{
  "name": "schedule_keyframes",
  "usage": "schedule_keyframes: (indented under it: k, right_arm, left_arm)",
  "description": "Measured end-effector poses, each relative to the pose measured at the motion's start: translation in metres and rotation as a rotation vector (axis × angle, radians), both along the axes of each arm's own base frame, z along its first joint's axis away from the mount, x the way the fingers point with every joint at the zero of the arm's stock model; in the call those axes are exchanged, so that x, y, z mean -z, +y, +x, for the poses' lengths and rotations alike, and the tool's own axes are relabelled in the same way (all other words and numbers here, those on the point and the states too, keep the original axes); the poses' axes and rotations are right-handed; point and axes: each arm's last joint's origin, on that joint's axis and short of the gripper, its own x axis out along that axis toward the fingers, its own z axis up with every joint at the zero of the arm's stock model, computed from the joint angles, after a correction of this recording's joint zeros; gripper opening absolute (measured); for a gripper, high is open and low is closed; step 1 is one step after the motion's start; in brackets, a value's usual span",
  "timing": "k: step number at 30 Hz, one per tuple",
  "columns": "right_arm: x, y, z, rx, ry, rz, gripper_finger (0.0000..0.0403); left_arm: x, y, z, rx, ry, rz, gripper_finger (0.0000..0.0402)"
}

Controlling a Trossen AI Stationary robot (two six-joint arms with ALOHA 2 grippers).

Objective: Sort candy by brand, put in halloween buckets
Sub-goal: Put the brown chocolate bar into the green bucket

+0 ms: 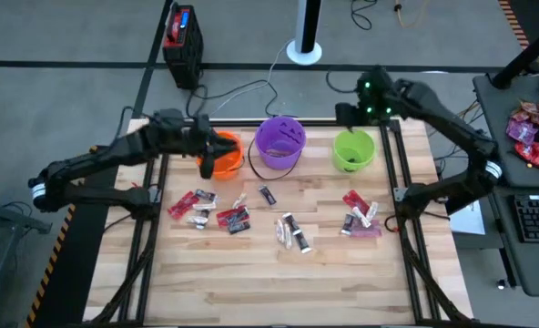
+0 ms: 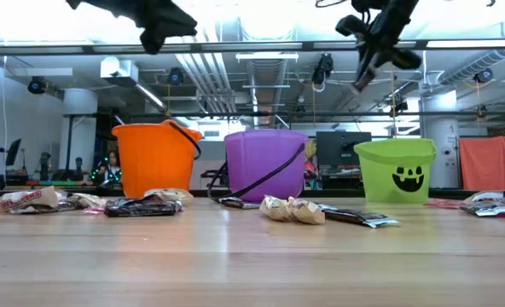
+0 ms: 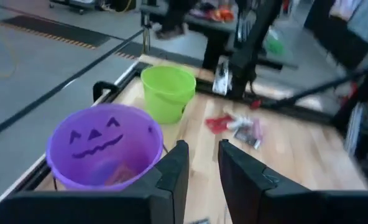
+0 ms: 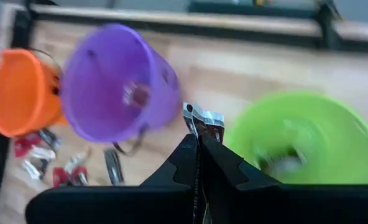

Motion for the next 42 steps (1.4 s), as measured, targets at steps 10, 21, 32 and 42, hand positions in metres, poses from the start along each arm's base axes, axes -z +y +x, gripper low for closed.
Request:
schedule_keyframes:
  k: [10, 21, 32, 42]
  right_arm:
    - [0.034, -0.013, 0.002, -0.094, 0.228, 0.259, 0.0012]
    - [0.097, -0.051, 0.011, -0.263, 0.298, 0.465, 0.0012]
    - [0.125, -0.078, 0.008, -0.338, 0.32, 0.517, 0.0012]
    - [0.127, -0.092, 0.003, -0.356, 0.325, 0.418, 0.0012]
  left_arm:
    - [-0.004, 0.007, -0.013, -0.013, 0.192, 0.099, 0.0042]
    - [0.016, 0.027, -0.024, -0.309, 0.302, -0.065, 0.0015]
    - [0.024, 0.033, -0.02, -0.44, 0.343, -0.102, 0.0008]
    - [0.03, 0.032, -0.028, -0.581, 0.418, -0.156, 0.0008]
